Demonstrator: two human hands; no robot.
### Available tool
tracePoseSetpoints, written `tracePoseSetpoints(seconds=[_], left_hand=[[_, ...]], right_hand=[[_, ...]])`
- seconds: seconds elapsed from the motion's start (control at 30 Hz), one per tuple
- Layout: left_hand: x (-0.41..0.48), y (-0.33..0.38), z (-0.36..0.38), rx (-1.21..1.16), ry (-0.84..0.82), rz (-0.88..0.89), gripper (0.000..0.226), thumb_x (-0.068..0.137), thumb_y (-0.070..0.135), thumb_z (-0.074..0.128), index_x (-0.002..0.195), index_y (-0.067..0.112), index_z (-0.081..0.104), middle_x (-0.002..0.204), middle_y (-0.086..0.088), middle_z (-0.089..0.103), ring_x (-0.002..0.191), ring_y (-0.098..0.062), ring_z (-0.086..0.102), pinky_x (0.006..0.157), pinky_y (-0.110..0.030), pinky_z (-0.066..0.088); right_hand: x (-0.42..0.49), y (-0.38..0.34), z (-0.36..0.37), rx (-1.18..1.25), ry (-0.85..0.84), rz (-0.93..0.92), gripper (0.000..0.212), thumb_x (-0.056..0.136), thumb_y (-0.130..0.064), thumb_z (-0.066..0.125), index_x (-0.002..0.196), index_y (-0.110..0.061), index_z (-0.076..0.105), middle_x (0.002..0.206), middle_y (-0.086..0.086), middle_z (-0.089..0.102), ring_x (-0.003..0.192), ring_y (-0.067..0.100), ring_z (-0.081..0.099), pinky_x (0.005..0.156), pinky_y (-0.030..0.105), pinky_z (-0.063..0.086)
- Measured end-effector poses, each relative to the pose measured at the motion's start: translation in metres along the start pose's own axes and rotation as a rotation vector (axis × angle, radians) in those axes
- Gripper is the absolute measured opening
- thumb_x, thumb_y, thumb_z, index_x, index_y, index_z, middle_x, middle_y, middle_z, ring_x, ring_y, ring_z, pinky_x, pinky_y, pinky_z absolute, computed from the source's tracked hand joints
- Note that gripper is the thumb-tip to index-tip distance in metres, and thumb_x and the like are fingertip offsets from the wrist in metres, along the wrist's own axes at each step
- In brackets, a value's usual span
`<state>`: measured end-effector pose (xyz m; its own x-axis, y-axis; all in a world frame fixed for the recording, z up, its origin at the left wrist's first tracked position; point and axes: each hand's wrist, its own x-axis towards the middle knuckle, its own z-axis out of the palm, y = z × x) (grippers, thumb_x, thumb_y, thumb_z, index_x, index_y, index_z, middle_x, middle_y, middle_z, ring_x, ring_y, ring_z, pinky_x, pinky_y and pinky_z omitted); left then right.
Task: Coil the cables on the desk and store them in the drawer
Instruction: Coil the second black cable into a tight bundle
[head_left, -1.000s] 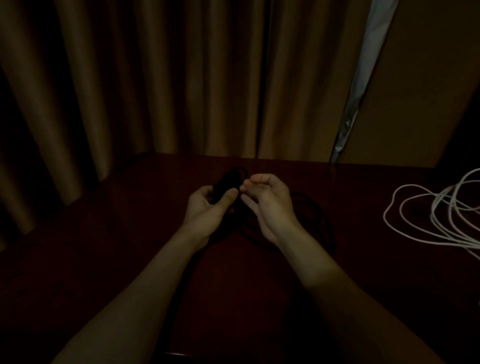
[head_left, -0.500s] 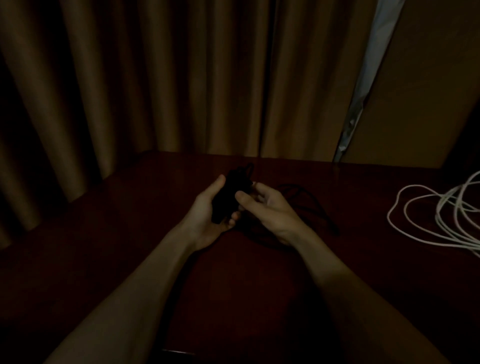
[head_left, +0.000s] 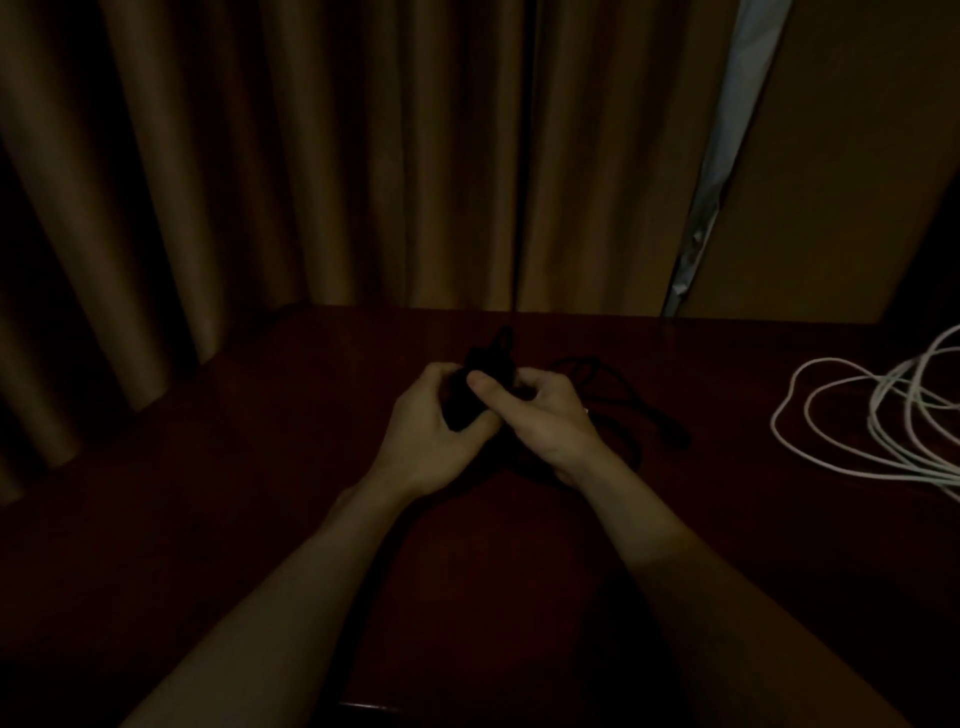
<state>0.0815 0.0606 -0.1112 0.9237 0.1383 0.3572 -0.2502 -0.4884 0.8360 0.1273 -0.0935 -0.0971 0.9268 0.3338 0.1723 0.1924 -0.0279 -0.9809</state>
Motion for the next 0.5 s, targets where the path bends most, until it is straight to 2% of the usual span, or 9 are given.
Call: tracePoseSetpoints(seconds=[0.07, 0.17, 0.27, 0.37, 0.43, 0.5], left_hand=[[0.001, -0.002, 0.001, 0.009, 0.029, 0.027, 0.042, 0.091, 0.036, 0.078, 0.127, 0.024, 0.059, 0.112, 0.017, 0.066, 0.096, 0.005, 0.067, 0.076, -0.017, 0.058], [0.002, -0.004, 0.001, -0.097, 0.011, 0.018, 0.032, 0.093, 0.03, 0.076, 0.12, 0.015, 0.066, 0.109, 0.01, 0.072, 0.095, 0.001, 0.071, 0.076, -0.02, 0.058], [0.003, 0.003, -0.002, -0.365, -0.016, -0.13, 0.024, 0.098, 0.032, 0.068, 0.106, 0.009, 0.071, 0.092, 0.001, 0.076, 0.076, -0.011, 0.073, 0.066, -0.022, 0.057], [0.007, 0.007, -0.01, -0.67, -0.038, -0.31, 0.036, 0.103, 0.038, 0.058, 0.113, 0.007, 0.073, 0.088, -0.004, 0.075, 0.062, -0.013, 0.063, 0.059, -0.025, 0.053], [0.008, 0.007, -0.013, -0.738, -0.091, -0.334, 0.041, 0.105, 0.041, 0.051, 0.12, 0.009, 0.071, 0.088, -0.007, 0.072, 0.059, -0.012, 0.056, 0.055, -0.023, 0.047], [0.006, 0.01, -0.011, -0.794, -0.174, -0.335, 0.044, 0.106, 0.044, 0.043, 0.12, 0.012, 0.069, 0.086, -0.006, 0.068, 0.055, -0.011, 0.049, 0.052, -0.021, 0.041]], right_hand=[[0.001, 0.001, 0.001, -0.035, 0.01, 0.0, 0.04, 0.086, -0.049, 0.079, 0.103, -0.012, 0.076, 0.096, 0.0, 0.08, 0.088, 0.013, 0.076, 0.077, 0.03, 0.062], [0.003, 0.003, -0.003, -0.027, -0.001, 0.017, 0.043, 0.086, -0.049, 0.079, 0.092, -0.007, 0.071, 0.084, -0.002, 0.076, 0.072, 0.009, 0.072, 0.061, 0.022, 0.054], [0.004, 0.004, -0.013, -0.041, -0.054, -0.02, 0.052, 0.09, -0.051, 0.074, 0.089, 0.0, 0.067, 0.075, 0.001, 0.066, 0.072, 0.017, 0.064, 0.069, 0.031, 0.053], [0.005, 0.006, -0.014, -0.045, -0.094, -0.048, 0.037, 0.095, -0.044, 0.07, 0.103, -0.008, 0.076, 0.077, -0.007, 0.067, 0.075, 0.01, 0.061, 0.074, 0.027, 0.051], [0.005, 0.006, -0.013, -0.023, -0.114, -0.063, 0.036, 0.095, -0.042, 0.07, 0.102, -0.007, 0.074, 0.078, -0.002, 0.065, 0.073, 0.011, 0.058, 0.073, 0.027, 0.049], [0.003, 0.003, -0.012, 0.0, -0.141, -0.056, 0.036, 0.094, -0.044, 0.069, 0.096, -0.009, 0.071, 0.072, -0.006, 0.065, 0.067, 0.009, 0.054, 0.067, 0.021, 0.046]])
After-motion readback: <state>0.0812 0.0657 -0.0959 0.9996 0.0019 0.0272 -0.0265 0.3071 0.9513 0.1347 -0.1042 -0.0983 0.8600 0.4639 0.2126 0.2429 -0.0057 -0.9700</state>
